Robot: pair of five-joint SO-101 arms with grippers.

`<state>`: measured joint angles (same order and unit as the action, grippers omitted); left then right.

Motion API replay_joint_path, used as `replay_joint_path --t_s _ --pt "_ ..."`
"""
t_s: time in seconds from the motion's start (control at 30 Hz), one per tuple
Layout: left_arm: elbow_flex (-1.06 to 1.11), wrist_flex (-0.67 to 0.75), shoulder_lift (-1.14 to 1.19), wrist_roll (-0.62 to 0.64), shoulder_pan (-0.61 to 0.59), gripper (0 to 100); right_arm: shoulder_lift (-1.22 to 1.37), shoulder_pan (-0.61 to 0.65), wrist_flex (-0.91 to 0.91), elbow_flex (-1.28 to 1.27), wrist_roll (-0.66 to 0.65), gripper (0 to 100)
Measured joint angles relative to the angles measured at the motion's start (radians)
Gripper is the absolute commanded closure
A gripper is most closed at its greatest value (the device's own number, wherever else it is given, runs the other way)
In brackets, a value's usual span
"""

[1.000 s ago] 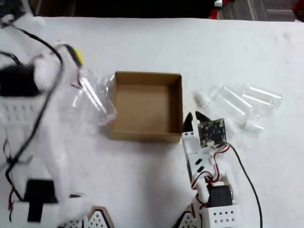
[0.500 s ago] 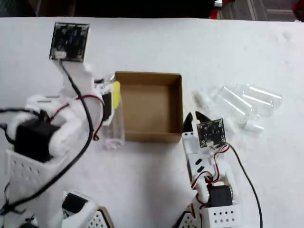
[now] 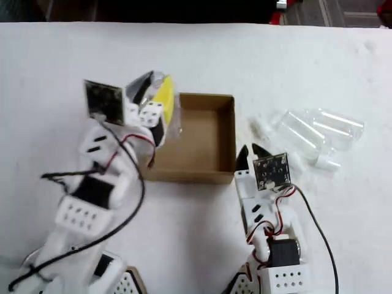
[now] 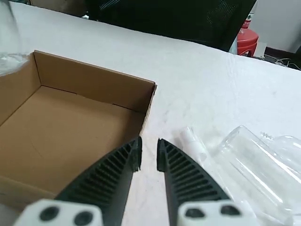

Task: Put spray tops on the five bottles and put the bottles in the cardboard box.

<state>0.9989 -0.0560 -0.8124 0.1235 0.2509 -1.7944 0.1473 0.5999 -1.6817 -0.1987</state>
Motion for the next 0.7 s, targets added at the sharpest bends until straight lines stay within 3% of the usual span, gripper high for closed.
replay_joint_path --t_s 0.17,0.4,0.57,0.7 --pt "0.052 0.411 0.282 -0.13 0.003 98 0.0 0.0 0.0 0.0 0.0 95.6" --pt "0.071 0.864 0.681 -0.153 -0.014 98 0.0 0.0 0.0 0.0 -0.002 95.6" --pt "0.074 0.984 0.819 -0.153 -0.025 98 0.0 0.0 0.0 0.0 -0.002 95.6" --pt "0.064 1.0 0.873 -0.153 -0.028 98 0.0 0.0 0.0 0.0 -0.002 95.6"
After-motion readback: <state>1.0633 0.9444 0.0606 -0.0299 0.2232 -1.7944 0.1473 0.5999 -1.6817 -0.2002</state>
